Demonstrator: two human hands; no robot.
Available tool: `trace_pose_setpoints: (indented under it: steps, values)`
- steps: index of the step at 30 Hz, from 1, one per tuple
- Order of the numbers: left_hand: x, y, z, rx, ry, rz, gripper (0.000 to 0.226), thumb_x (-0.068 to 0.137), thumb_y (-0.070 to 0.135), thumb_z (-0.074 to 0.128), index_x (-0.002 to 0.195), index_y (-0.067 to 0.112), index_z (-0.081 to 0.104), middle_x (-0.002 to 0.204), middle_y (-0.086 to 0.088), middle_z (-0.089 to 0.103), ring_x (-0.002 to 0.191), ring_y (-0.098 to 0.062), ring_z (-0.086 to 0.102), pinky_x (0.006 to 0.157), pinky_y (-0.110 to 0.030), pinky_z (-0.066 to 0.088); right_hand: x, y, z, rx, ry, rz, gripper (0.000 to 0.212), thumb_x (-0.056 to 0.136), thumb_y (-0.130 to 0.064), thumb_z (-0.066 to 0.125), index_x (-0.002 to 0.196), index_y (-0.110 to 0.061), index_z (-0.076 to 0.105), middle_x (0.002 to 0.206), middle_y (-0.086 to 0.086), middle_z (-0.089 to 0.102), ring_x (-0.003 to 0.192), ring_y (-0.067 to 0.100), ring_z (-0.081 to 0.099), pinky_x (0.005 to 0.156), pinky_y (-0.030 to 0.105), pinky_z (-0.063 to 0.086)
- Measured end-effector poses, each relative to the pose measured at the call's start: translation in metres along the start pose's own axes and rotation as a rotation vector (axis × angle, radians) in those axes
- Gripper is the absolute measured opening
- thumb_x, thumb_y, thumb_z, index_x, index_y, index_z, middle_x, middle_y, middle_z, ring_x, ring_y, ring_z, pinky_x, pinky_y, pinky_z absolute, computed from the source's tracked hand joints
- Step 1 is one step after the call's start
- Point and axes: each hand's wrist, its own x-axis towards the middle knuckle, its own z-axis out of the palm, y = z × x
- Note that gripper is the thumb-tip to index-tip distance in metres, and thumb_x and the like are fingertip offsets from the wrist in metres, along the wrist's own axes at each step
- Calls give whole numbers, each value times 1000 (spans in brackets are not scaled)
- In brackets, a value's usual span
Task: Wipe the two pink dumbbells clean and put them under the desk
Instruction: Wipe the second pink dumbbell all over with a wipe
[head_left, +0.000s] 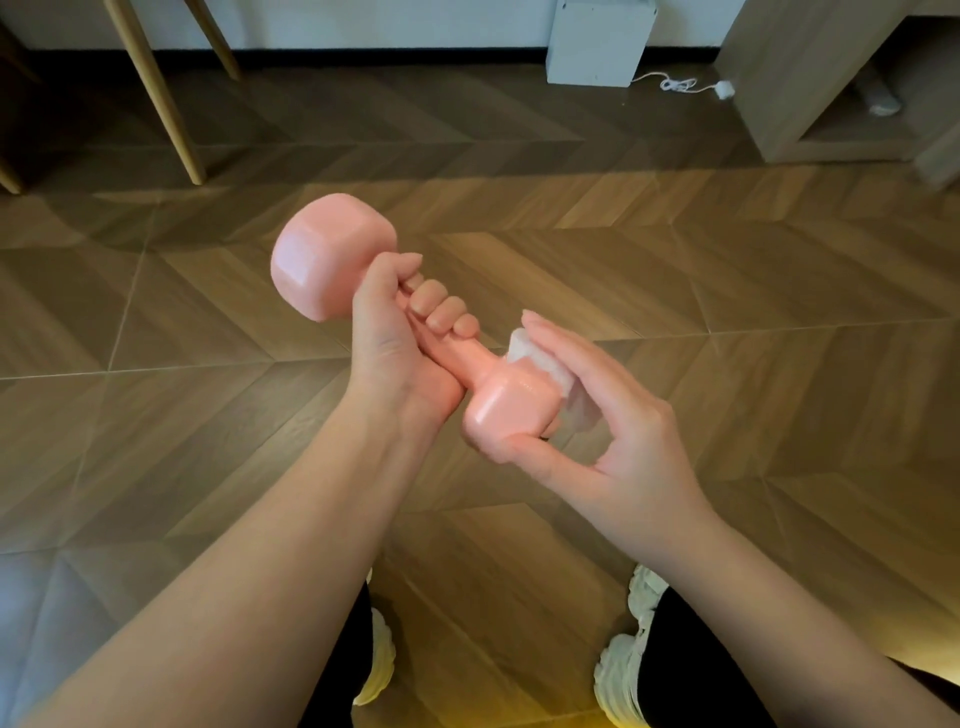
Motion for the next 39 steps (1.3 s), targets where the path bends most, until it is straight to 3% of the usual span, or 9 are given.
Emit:
trace_pose_setpoints:
  steps: [4,9,14,20,26,29,31,35,39]
  values:
    - [3,3,1,4,30,46,35,87,15,50,57,22,33,48,8,25,40,-10,25,42,-22,28,4,0,-1,207,-76,212,72,74,-30,84,139,-31,52,119,-34,58,111,-13,51,90,3,36]
    - [4,3,-1,-25,65,26,35,88,15,49,58,22,31,47,8,26,39,-10,25,42,-22,28,6,-2,4,-234,0,-246,52,92,-29,66,138,-10,53,148,1,49,141,14,40,110,46,38]
    - [7,5,-2,-6,114,66,34,87,15,51,59,21,34,46,8,28,38,-10,28,43,-22,30,8,4,6,-26,-14,9,61,92,-38,65,146,-18,44,151,-10,42,140,-3,35,113,23,33]
    - [9,7,-8,-47,156,64,30,90,17,54,66,19,36,48,7,31,40,-10,30,45,-23,32,16,8,10,-363,-107,-168,85,76,-46,77,148,-20,38,156,-6,36,145,7,30,118,42,26]
    - [6,4,-8,-125,-52,55,26,89,17,58,67,14,45,58,1,45,53,-13,45,57,-25,45,20,7,4,67,-9,72,84,63,-25,91,137,-22,52,138,-19,55,130,0,48,107,20,38]
    - [3,5,-4,-74,-107,85,32,90,21,60,62,15,45,64,0,53,62,-15,57,67,-28,54,22,12,0,393,-64,220,77,59,-35,86,129,-23,59,127,-15,63,121,5,56,102,27,44]
    - [2,4,-2,-20,-103,106,34,91,23,59,62,18,44,57,4,47,52,-10,50,56,-23,49,20,16,3,481,-87,279,73,58,-38,84,125,-24,62,122,-13,65,116,7,58,98,29,45]
    - [-1,3,-2,39,-94,104,37,92,24,55,59,21,38,49,8,33,43,-7,31,45,-20,32,9,9,1,294,-63,186,77,66,-36,88,135,-28,55,132,-17,60,124,6,54,103,24,44]
    - [-1,0,-2,38,-62,86,38,92,24,53,58,21,37,49,8,30,43,-8,29,45,-21,30,5,6,-3,-17,-43,-133,63,83,-24,78,139,-14,50,149,-1,48,142,13,39,115,46,35]
